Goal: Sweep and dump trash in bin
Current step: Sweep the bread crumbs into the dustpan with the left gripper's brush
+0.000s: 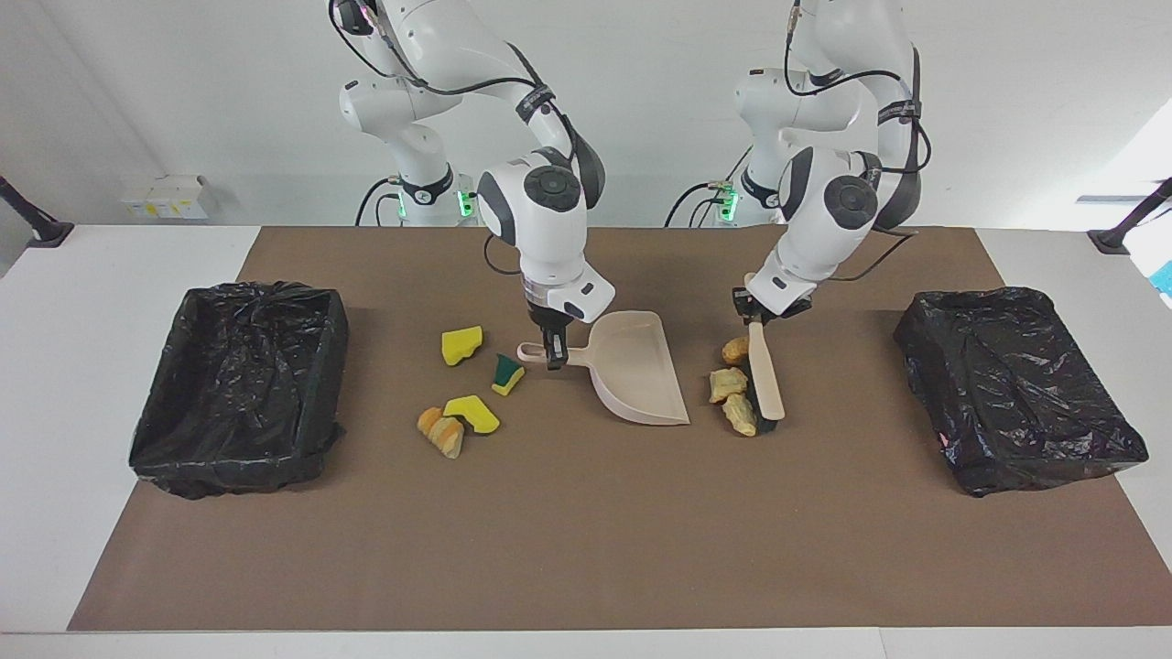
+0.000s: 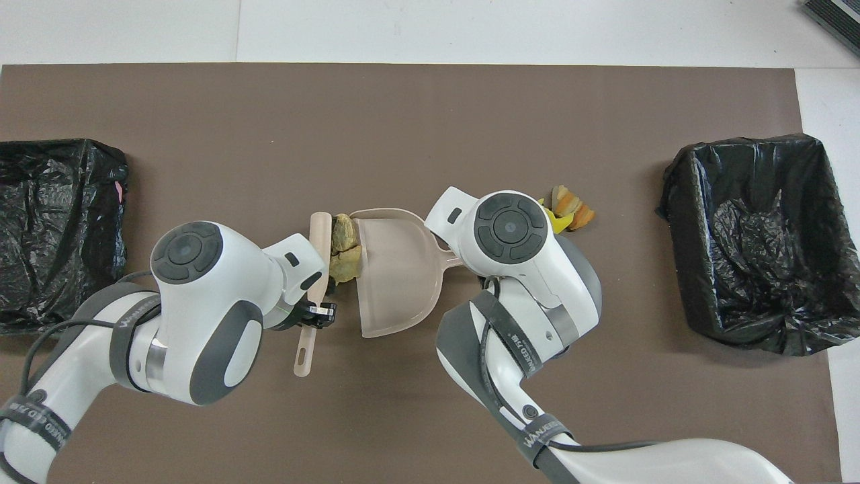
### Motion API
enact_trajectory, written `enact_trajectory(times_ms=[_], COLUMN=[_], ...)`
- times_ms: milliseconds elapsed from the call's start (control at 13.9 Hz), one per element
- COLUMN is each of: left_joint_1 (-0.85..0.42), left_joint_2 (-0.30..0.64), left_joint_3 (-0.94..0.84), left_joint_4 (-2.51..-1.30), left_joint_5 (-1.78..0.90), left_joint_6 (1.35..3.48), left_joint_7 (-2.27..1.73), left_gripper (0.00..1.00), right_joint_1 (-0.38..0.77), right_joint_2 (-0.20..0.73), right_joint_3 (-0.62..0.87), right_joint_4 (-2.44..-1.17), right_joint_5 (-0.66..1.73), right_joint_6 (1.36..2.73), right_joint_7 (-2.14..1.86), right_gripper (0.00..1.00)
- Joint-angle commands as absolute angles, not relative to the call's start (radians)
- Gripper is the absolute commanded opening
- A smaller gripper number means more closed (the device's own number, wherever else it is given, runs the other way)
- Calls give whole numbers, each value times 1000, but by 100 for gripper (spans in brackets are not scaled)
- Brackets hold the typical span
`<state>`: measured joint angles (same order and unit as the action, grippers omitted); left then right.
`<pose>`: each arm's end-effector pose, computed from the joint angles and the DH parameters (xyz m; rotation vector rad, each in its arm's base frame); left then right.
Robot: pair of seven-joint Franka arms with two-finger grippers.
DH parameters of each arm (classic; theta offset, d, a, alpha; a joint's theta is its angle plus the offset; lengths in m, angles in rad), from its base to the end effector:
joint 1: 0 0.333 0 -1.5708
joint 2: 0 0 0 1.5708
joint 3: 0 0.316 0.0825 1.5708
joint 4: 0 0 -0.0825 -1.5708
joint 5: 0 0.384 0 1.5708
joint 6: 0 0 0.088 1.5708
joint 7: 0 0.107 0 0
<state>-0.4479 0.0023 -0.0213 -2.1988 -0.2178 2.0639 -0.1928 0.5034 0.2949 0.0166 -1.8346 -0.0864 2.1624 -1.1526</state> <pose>0.4545 -0.2432 0.3721 2.9887 -0.2393 -0.2847 0.5502 0.3103 0.3739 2.0024 2.3231 0.0158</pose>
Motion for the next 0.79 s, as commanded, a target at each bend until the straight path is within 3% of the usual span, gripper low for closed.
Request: enact_trajectory(times_ms=[0, 216, 360, 577, 721], left_joint_1=[-506, -488, -384, -280, -226], left_joint_2=[-15, -72, -81, -94, -144], left_joint_3=[-8, 5, 2, 3, 2], left_joint_4=[-2157, -2073, -2005, -2023, -2109], left_joint_5=[-235, -235, -233, -219, -219], left_joint_6=[2001, 1818, 1662, 1638, 1655], left_joint_7=[-206, -202, -219, -293, -369], left_gripper=[0, 0, 0, 0, 0], right_joint_1=[511, 511, 511, 509, 512], right_joint_2=[279, 279, 276, 276, 275], right_joint_3=[20, 20, 20, 20, 20], right_joint_4=[-1858, -1859, -1867, -1867, -1868], right_joint_5=[-74, -74, -74, -75, -77], right_joint_6=[2146, 2145, 2143, 2143, 2143], right_joint_7=[-1132, -1132, -1134, -1140, -1146], right_gripper=[0, 0, 0, 0, 0])
